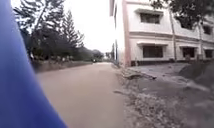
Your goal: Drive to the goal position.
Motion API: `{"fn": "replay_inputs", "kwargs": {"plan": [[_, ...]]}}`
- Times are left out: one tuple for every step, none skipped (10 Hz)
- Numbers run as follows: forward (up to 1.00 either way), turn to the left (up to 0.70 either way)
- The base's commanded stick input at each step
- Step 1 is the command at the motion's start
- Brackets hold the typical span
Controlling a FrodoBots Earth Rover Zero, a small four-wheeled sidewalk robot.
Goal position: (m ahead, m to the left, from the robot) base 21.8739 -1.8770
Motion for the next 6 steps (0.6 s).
{"fn": "replay_inputs", "kwargs": {"plan": [[1.00, 0.00], [1.00, 0.00], [1.00, 0.00], [1.00, 0.00], [1.00, 0.00], [1.00, 0.00]]}}
